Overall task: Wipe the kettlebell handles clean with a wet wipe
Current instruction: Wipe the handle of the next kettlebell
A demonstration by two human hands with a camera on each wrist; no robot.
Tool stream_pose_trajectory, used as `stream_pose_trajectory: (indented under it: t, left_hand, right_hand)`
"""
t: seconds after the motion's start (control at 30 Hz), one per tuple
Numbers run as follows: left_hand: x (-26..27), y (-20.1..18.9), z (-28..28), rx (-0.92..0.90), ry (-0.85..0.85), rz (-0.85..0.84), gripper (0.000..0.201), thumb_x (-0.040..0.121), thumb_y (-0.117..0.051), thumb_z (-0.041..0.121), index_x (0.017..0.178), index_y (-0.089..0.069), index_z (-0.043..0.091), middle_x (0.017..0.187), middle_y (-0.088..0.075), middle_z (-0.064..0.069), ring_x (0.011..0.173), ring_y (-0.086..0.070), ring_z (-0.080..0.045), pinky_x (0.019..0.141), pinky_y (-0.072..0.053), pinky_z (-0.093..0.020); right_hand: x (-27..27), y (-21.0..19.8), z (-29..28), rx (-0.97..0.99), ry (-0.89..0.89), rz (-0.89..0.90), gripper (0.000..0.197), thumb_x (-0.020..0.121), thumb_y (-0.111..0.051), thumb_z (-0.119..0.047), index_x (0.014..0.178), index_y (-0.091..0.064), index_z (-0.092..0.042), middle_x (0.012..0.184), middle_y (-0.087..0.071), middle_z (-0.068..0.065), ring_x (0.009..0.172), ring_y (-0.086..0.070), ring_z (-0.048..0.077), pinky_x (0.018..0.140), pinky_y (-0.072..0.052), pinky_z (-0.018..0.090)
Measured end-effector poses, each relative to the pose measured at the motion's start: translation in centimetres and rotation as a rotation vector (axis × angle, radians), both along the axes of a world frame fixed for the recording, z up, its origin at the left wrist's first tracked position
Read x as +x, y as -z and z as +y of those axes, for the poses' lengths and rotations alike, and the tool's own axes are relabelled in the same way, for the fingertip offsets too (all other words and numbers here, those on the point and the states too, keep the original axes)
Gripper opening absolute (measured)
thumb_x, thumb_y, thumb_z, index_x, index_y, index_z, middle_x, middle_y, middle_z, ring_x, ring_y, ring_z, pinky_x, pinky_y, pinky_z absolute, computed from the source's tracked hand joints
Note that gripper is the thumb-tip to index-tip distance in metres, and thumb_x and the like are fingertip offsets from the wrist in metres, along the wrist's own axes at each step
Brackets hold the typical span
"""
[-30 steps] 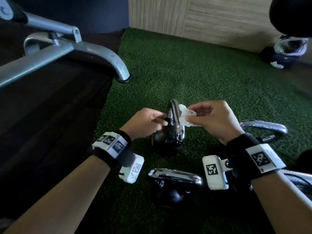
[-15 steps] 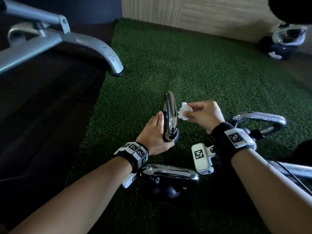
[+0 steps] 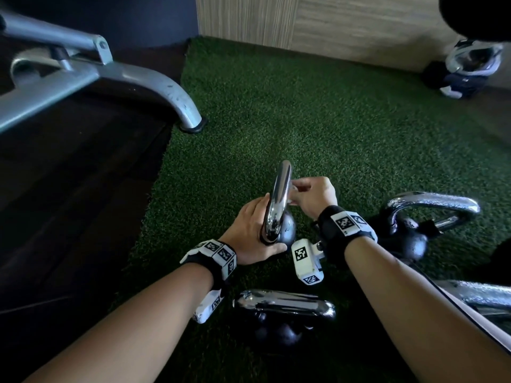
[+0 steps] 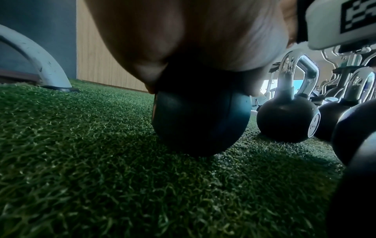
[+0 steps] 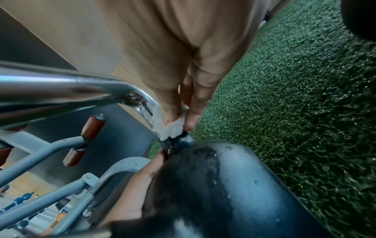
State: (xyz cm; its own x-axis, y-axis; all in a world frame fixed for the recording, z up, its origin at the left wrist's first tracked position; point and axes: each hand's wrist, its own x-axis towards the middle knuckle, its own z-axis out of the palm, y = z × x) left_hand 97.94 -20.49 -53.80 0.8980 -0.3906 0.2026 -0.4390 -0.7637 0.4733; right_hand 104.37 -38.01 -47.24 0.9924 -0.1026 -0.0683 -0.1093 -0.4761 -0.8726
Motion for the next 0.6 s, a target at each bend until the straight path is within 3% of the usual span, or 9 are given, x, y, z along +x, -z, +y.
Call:
stream_pose_trajectory:
  t: [0.07, 0.13, 0.3, 0.43, 0.5, 0.6]
  left_hand:
    - [0.0, -0.1, -0.2, -0.049, -0.027, 0.028, 0.124, 0.07, -0.081, 0.064, 0.16, -0.017, 0.007, 0.162, -0.029, -0.009, 0.15, -0.023, -0.023, 0.126, -0.004, -0.025]
    - [-0.2, -0.5, -0.2, -0.087, -0.046, 0.051, 0.122, 0.07, -0.085, 0.058, 0.159, -0.019, 0.007, 0.162, -0.029, -0.01, 0.15, -0.022, -0.021, 0.121, 0.002, -0.017]
    - [-0.3, -1.3, -0.4, -0.084, -0.064, 0.113, 0.122, 0.069, -0.086, 0.056, 0.159, -0.019, 0.009, 0.16, -0.03, -0.007, 0.149, -0.026, -0.022, 0.127, -0.012, -0.031]
    - [-0.3, -1.5, -0.4, -0.104, -0.082, 0.153, 0.12, 0.067, -0.088, 0.053, 0.158, -0.021, 0.012, 0.158, -0.031, -0.007, 0.147, -0.029, -0.023, 0.127, -0.017, -0.036]
    - [-0.2, -1.3, -0.2, -0.116, -0.085, 0.164, 0.121, 0.066, -0.088, 0.054, 0.158, -0.021, 0.013, 0.157, -0.031, -0.007, 0.147, -0.029, -0.024, 0.126, -0.019, -0.038]
    - [0.0, -1.6, -0.1, -0.133, -0.091, 0.213, 0.117, 0.066, -0.089, 0.052, 0.157, -0.025, 0.014, 0.156, -0.032, -0.007, 0.145, -0.032, -0.024, 0.126, -0.022, -0.039]
  right_hand:
    - [0.9, 0.2, -0.3, 0.007, 0.004, -0.081, 0.025, 0.075, -0.086, -0.022, 0.097, -0.081, -0.032, 0.095, -0.08, 0.0, 0.087, -0.077, 0.021, 0.085, -0.063, 0.046]
    - [2.2, 1.5, -1.1, -0.011, 0.017, -0.179, 0.03, 0.073, -0.083, -0.026, 0.1, -0.08, -0.036, 0.096, -0.08, -0.004, 0.09, -0.077, 0.018, 0.085, -0.063, 0.048]
    - [0.7, -0.3, -0.4, 0.009, -0.03, -0.149, 0.032, 0.084, -0.082, -0.011, 0.116, -0.078, -0.016, 0.106, -0.079, 0.0, 0.1, -0.075, 0.017, 0.096, -0.06, 0.042]
    - [0.5, -2.0, -0.4, -0.013, -0.017, -0.225, 0.017, 0.089, -0.077, -0.02, 0.106, -0.081, -0.023, 0.094, -0.08, -0.003, 0.086, -0.076, 0.015, 0.085, -0.064, 0.042]
    - [-0.1, -3.0, -0.1, -0.012, -0.034, -0.325, 0.015, 0.093, -0.073, -0.017, 0.104, -0.082, -0.021, 0.094, -0.079, -0.004, 0.082, -0.074, 0.01, 0.082, -0.063, 0.034]
    - [-0.8, -3.9, -0.5, -0.103, -0.088, -0.402, 0.02, 0.092, -0.074, -0.009, 0.108, -0.08, -0.018, 0.099, -0.076, -0.007, 0.086, -0.071, 0.003, 0.08, -0.054, 0.012]
